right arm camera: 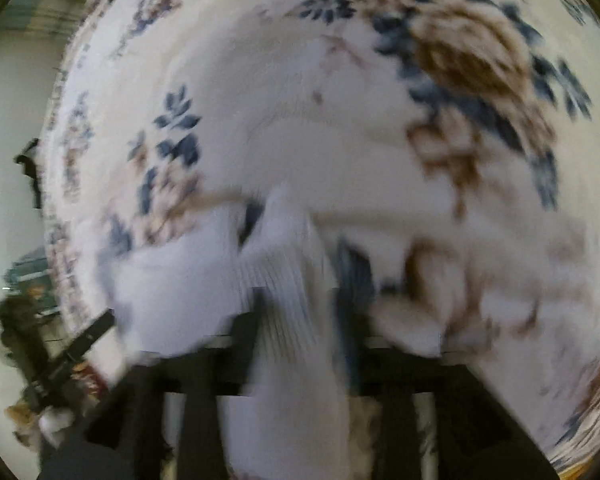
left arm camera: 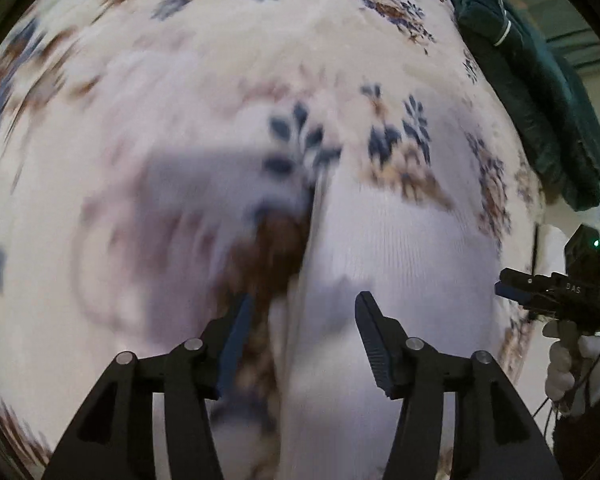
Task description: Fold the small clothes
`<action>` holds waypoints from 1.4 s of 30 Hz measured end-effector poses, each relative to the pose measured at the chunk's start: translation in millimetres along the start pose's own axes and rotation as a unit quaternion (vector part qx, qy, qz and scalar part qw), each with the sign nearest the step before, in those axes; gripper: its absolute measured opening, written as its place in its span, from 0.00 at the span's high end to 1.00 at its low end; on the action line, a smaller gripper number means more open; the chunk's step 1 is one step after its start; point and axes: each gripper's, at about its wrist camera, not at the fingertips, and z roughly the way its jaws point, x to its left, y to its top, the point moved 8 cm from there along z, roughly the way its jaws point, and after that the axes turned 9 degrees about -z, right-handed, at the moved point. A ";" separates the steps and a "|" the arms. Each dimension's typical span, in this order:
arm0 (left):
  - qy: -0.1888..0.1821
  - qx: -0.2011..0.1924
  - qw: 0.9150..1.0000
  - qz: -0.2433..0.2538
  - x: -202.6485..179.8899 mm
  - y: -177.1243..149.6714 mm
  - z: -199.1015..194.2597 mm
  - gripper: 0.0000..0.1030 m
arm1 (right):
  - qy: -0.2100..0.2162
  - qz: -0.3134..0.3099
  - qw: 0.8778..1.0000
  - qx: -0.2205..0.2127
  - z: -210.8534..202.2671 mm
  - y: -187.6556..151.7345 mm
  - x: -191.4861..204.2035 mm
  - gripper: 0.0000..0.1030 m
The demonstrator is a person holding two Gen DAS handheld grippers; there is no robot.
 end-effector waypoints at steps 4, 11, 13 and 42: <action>-0.030 0.045 0.998 -0.021 13.9 -61.5 3.7 0.50 | 0.051 0.032 0.997 0.038 0.6 -67.9 -7.0 0.46; -0.037 0.037 0.998 -0.024 8.3 -95.3 18.5 0.94 | 0.085 0.075 0.993 0.044 32.2 -152.5 -9.9 0.88; -0.040 0.023 0.999 -0.029 12.6 -88.9 13.5 0.95 | 0.046 0.082 0.995 0.017 31.3 -154.7 -14.5 0.93; -0.062 0.073 0.995 0.009 33.0 -139.3 -2.5 0.71 | -0.035 -0.016 0.997 0.069 40.3 -194.6 -31.5 0.99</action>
